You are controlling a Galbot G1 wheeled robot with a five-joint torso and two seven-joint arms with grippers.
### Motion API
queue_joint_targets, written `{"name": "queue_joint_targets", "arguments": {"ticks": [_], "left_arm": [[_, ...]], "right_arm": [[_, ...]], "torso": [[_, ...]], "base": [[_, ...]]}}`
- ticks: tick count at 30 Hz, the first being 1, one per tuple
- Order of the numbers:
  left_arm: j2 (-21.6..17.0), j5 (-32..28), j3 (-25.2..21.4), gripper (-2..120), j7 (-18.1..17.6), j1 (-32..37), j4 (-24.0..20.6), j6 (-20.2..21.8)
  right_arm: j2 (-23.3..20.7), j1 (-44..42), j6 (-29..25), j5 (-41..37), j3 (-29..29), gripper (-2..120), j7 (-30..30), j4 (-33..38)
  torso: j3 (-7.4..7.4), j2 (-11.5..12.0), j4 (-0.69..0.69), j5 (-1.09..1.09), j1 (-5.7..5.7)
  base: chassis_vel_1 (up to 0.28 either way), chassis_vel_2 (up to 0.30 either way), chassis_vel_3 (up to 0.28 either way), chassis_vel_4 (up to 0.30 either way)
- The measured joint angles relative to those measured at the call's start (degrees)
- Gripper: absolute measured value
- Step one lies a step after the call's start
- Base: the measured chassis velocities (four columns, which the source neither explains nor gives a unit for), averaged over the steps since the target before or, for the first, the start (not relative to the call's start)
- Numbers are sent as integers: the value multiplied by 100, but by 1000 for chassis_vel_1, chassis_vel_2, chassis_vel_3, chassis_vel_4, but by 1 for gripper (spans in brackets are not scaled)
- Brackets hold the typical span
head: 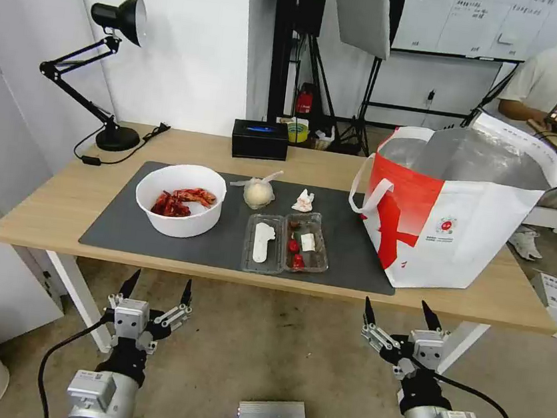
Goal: Pick up the trash from the table and place it into the takeout bag.
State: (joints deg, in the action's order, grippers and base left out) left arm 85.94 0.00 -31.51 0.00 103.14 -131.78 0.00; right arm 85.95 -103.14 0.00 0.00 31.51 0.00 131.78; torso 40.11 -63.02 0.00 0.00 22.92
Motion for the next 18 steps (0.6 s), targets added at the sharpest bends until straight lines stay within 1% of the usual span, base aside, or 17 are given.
{"name": "queue_joint_targets", "arguments": {"ticks": [4, 6, 7, 8, 11, 12, 13, 14, 15, 16, 17, 18], "left_arm": [[-41, -102, 0, 100, -6, -41, 4, 35], [-239, -517, -14, 100, -67, -243, 59, 218], [-291, -628, -17, 100, -85, -295, 75, 264], [-291, -628, -17, 100, -85, -295, 75, 264], [-630, -1317, -40, 100, -187, -637, 176, 565], [-630, -1317, -40, 100, -187, -637, 176, 565], [-655, -1344, -42, 100, -192, -666, 175, 567], [-694, -1428, -38, 100, -179, -696, 186, 590], [-774, -1603, -50, 100, -165, -762, 205, 619], [-774, -1603, -50, 100, -165, -762, 205, 619], [-859, -1798, -54, 100, -125, -828, 232, 654], [-928, -1960, -62, 100, -95, -882, 254, 683]], "right_arm": [[-93, 37, 100, -93, 53, 100, 2, -1], [-480, 223, 540, -494, 338, 100, 33, -44], [-586, 276, 664, -609, 419, 100, 43, -58], [-586, 276, 664, -609, 419, 100, 43, -58], [-1294, 610, 1466, -1343, 932, 100, 108, -136], [-1294, 610, 1466, -1343, 932, 100, 108, -136], [-1438, 653, 1497, -1391, 991, 100, 121, -135], [-1494, 677, 1554, -1492, 1006, 100, 113, -139], [-1588, 722, 1647, -1698, 1085, 100, 121, -140], [-1588, 722, 1647, -1698, 1085, 100, 121, -140], [-1642, 754, 1704, -1867, 1147, 100, 130, -129], [-1647, 743, 1731, -1941, 1156, 100, 131, -124]], "torso": [[0, 0, 0, -1, 0], [0, 0, 0, 0, 0], [0, 0, 0, -1, 0], [0, 0, 0, -1, 0], [1, 0, -1, -1, 1], [1, 0, -1, -1, 1], [2, 0, 1, 4, 2], [1, 0, 1, -3, 1], [1, 1, 0, -4, 1], [1, 1, 0, -4, 1], [1, 1, 3, 3, 1], [1, 1, 0, 1, 1]], "base": [[0, 0, 0, 0], [0, 0, 0, 0], [0, 0, 0, 0], [0, 0, 0, 0], [0, 0, 0, 0], [0, 0, 0, 0], [0, 0, 0, 0], [0, 0, 0, 0], [0, 0, 0, 0], [0, 0, 0, 0], [0, 0, 0, 0], [0, 0, 0, 0]]}}
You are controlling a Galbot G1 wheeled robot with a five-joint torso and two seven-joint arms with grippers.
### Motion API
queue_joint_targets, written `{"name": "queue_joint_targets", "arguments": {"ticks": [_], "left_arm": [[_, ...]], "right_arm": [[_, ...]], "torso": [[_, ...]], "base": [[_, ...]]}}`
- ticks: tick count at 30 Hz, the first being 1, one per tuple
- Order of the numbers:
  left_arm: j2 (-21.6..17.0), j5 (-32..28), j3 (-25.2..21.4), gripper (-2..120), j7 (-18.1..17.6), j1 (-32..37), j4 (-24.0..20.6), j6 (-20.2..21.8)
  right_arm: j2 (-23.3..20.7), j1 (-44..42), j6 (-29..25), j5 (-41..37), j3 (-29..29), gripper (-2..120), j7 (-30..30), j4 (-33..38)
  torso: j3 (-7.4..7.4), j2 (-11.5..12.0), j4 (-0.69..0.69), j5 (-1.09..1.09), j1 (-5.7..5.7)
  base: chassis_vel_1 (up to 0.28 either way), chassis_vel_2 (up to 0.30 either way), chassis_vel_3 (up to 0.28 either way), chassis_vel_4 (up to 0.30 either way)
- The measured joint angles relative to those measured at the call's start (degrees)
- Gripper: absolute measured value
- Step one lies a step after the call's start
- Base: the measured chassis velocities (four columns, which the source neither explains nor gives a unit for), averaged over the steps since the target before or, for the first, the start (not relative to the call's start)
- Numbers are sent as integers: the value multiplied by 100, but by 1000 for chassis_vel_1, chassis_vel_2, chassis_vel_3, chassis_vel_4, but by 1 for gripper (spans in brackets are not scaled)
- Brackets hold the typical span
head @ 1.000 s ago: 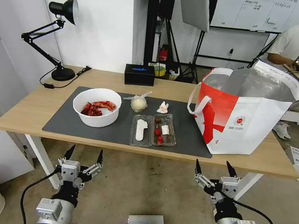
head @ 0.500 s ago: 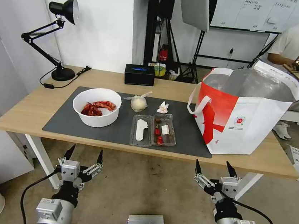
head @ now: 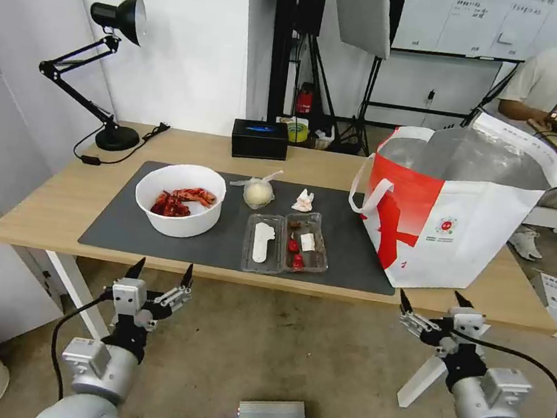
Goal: Pick up the trash from the table and place it into the takeout bag.
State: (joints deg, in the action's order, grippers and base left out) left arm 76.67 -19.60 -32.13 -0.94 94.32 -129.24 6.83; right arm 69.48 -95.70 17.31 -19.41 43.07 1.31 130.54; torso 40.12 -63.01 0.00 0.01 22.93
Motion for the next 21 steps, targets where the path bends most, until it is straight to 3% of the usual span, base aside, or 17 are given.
{"name": "queue_joint_targets", "arguments": {"ticks": [8, 21], "left_arm": [[-443, -1013, -59, 100, 329, -281, 123, 118], [-512, -1232, -30, 100, 508, -181, 143, 40]], "right_arm": [[38, -35, -20, -69, 1, 100, -1, 29], [87, -76, -110, -105, 14, 100, -1, 60]], "torso": [[-1, 0, 0, 0, 0], [-1, -1, 0, -1, 0]], "base": [[0, 0, 0, 0], [0, 0, 0, 0]]}}
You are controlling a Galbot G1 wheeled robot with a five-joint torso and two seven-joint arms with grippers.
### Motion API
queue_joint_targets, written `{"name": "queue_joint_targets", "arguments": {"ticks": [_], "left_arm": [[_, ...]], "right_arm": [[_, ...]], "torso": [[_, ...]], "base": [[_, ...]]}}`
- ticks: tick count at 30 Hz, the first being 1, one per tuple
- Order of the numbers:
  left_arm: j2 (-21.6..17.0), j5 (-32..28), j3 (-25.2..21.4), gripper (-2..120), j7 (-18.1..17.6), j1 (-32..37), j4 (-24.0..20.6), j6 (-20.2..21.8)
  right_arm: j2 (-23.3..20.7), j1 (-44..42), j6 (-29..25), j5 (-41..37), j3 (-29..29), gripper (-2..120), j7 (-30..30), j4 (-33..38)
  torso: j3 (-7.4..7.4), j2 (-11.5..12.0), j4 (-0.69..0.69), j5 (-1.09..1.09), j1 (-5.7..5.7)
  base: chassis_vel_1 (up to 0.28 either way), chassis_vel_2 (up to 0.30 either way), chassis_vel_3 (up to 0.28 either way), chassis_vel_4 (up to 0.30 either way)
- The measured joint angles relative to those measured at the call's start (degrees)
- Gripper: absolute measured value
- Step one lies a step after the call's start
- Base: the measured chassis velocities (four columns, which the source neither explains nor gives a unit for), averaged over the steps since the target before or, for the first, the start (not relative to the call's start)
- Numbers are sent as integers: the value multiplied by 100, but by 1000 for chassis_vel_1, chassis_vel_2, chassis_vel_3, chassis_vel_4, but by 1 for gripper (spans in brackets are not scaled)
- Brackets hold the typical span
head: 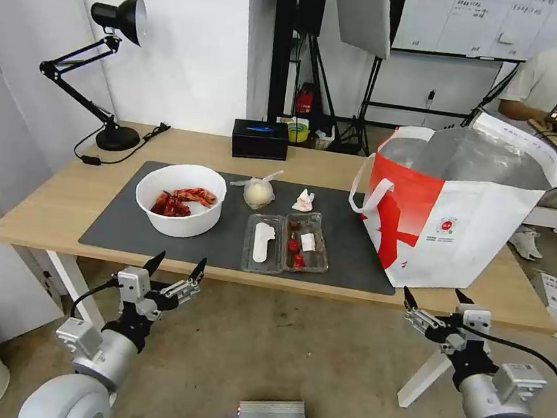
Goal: Pick up the trash from the table and place it into the takeout bag.
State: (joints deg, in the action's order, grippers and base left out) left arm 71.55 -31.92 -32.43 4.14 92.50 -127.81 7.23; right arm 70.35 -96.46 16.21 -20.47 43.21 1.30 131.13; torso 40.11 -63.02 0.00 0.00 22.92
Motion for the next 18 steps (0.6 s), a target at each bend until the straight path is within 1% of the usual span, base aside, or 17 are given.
{"name": "queue_joint_targets", "arguments": {"ticks": [1, 3, 5, 9, 12, 13, 15, 16, 17, 18], "left_arm": [[0, 0, 0, 100, 0, 0, 0, 0], [-65, -195, 53, 100, -8, -24, -40, 103], [-168, -507, 106, 100, -40, -78, -77, 232], [-289, -730, 116, 100, -50, -156, -73, 321], [-584, -1217, 122, 100, -50, -311, 40, 447], [-584, -1217, 122, 100, -50, -311, 40, 447], [-752, -1560, 165, 100, -66, -412, 78, 540], [-840, -1829, 225, 100, -129, -482, 78, 633], [-840, -1829, 225, 100, -129, -482, 78, 633], [-893, -2001, 276, 100, -186, -541, 77, 693]], "right_arm": [[0, 0, 0, 0, 0, 100, 0, 0], [14, -12, -18, 3, -12, 100, -3, 1], [17, -19, -34, 5, -14, 100, -5, 10], [0, -44, -38, -16, 6, 100, -4, 48], [-78, -156, -56, -98, 96, 100, -3, 147], [-78, -156, -56, -98, 96, 100, -3, 147], [-99, -202, -66, -121, 134, 100, -3, 181], [-99, -207, -66, -125, 141, 100, -3, 191], [-99, -207, -66, -125, 141, 100, -3, 191], [-93, -207, -66, -126, 143, 100, -1, 202]], "torso": [[0, 0, 0, 0, 0], [0, 0, 0, 0, 0], [0, -1, 0, 0, 0], [0, 0, 0, 0, 0], [0, -1, 0, 0, 0], [0, -1, 0, 0, 0], [0, -1, 0, 0, 0], [0, -1, 0, 0, 0], [0, -1, 0, 0, 0], [0, -1, 0, 0, 0]], "base": [[0, 0, 0, 0], [0, 0, 0, 0], [0, 0, 0, 0], [0, 0, 0, 0], [0, 0, 0, 0], [0, 0, 0, 0], [0, 0, 0, 0], [0, 0, 0, 0], [0, 0, 0, 0], [0, 0, 0, 0]]}}
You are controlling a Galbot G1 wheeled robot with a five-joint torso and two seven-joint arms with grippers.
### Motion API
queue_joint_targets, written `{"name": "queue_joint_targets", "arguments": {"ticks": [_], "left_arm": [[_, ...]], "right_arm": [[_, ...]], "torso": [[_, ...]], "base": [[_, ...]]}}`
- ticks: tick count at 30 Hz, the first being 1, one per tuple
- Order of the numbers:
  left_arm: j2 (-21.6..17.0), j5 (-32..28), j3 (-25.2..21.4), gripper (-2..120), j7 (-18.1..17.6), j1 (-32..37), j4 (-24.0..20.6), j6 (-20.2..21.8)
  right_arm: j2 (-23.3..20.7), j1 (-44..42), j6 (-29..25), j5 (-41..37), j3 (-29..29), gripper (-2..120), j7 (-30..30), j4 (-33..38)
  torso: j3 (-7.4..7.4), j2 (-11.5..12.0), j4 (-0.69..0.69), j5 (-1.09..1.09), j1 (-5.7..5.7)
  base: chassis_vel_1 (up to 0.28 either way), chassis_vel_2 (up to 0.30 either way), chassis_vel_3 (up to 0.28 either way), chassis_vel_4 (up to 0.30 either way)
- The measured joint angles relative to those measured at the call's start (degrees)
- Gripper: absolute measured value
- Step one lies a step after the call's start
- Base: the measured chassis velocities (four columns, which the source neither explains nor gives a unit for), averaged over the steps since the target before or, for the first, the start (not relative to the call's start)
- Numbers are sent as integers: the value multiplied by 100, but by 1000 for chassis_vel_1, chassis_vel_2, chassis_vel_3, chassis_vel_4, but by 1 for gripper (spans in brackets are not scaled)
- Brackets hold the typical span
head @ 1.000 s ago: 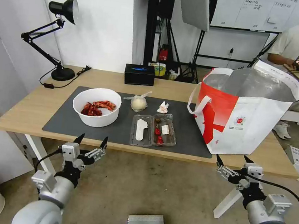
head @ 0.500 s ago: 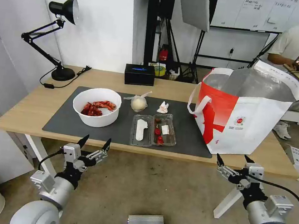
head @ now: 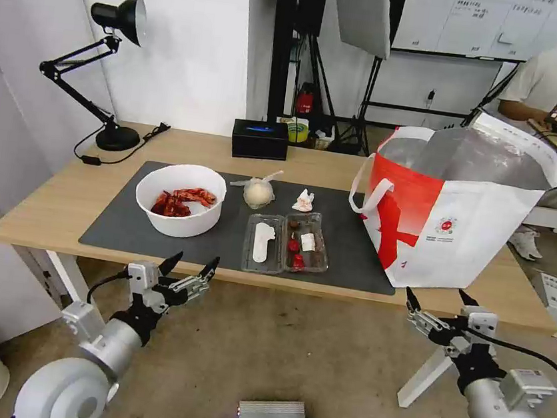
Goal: Pick up the trash from the table and place it into the takeout bag.
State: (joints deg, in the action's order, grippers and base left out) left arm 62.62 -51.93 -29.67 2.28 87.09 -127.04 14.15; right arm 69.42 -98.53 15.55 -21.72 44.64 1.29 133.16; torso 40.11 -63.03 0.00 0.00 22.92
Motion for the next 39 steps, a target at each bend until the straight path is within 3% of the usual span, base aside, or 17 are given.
{"name": "queue_joint_targets", "arguments": {"ticks": [5, 7, 9, 10, 13, 15, 27, 39], "left_arm": [[-157, -990, 366, 100, -391, -439, -16, 322], [-165, -1123, 409, 100, -453, -499, -20, 364], [-201, -1771, 568, 100, -853, -781, -36, 572], [-201, -1771, 568, 100, -853, -781, -36, 572], [-279, -2479, 762, 100, -1399, -1170, -24, 834], [-330, -2679, 827, 100, -1523, -1304, -3, 920], [-529, -3254, 1456, 100, -1922, -1747, 118, 1150], [173, -3575, 1923, 100, -2674, -2161, 382, 1251]], "right_arm": [[38, -20, 6, 8, -17, 100, 5, 34], [42, -23, 7, 9, -17, 100, 6, 36], [57, -38, 10, 14, -17, 100, 11, 48], [57, -38, 10, 14, -17, 100, 11, 48], [67, -51, 15, 20, -15, 100, 20, 54], [70, -52, 17, 21, -14, 100, 23, 55], [123, -69, 22, 28, -20, 100, 41, 33], [187, -61, 21, 43, -17, 100, 170, -82]], "torso": [[0, 0, 0, 0, 0], [0, 0, 0, 0, 0], [0, 0, 0, 0, 0], [0, 0, 0, 0, 0], [0, 0, 0, 0, 0], [0, 0, 0, 0, 0], [0, 0, 0, 0, 0], [0, 0, 0, -1, 0]], "base": [[0, 0, 0, 0], [0, 0, 0, 0], [0, 0, 0, 0], [0, 0, 0, 0], [0, 0, 0, 0], [0, 0, 0, 0], [0, 0, 0, 0], [0, 0, 0, 0]]}}
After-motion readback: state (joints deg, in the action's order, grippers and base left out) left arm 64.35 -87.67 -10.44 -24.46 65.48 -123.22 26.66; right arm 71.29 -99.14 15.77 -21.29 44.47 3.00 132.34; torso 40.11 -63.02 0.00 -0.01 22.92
